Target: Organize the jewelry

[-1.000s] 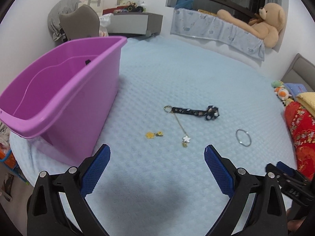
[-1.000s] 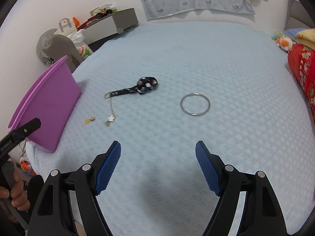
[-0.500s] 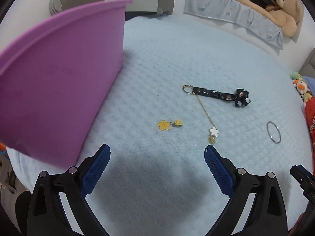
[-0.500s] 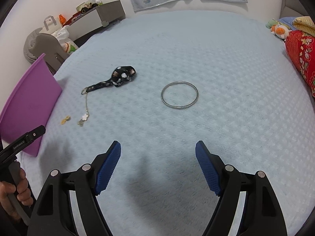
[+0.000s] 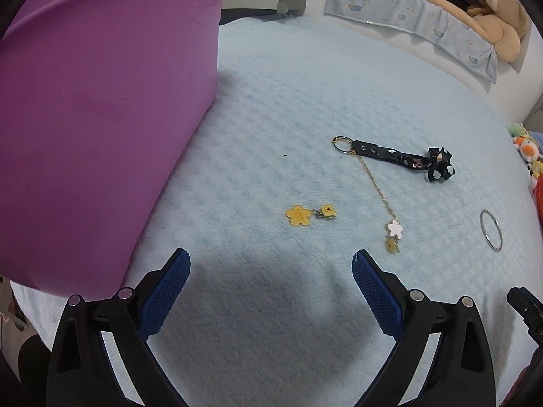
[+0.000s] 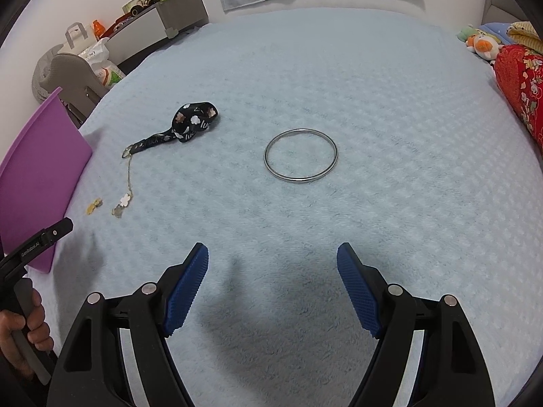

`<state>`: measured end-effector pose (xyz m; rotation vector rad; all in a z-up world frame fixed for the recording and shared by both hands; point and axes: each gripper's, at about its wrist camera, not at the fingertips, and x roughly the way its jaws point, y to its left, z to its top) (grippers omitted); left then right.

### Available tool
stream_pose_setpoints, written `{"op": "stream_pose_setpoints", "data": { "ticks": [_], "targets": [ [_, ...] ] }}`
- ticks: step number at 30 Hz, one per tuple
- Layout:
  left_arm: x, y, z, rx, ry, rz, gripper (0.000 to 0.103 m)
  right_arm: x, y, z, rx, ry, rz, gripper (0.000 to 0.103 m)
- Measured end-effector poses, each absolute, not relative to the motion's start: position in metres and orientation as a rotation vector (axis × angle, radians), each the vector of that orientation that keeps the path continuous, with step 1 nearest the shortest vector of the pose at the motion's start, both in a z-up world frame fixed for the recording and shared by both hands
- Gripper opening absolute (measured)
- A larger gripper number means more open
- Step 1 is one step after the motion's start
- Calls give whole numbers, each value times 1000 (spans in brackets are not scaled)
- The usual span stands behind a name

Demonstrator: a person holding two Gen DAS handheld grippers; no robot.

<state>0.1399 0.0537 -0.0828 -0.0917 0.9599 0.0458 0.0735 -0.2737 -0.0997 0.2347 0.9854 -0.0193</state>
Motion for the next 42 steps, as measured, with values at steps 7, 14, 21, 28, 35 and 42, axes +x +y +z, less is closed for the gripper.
{"op": "stream_pose_setpoints", "data": {
  "ticks": [7,14,21,28,35,42],
  "targets": [
    [148,53,-90,-80,967,48,95,77,-274,-104,236,991,-25,75],
    [159,49,-99,-66,972,50,95,88,-277,-109,239,989,-37,75],
    [173,43,-109,-48,979,50,95,113,-282,-119,231,996,-56,75],
    [181,41,-117,-41,989,46,95,139,-285,-131,195,1008,-77,75],
    [187,41,-121,-32,981,47,95,148,-284,-136,161,996,-83,79],
    [191,35,-124,-12,974,49,96,161,-290,-140,166,985,-87,83]
  ]
}}
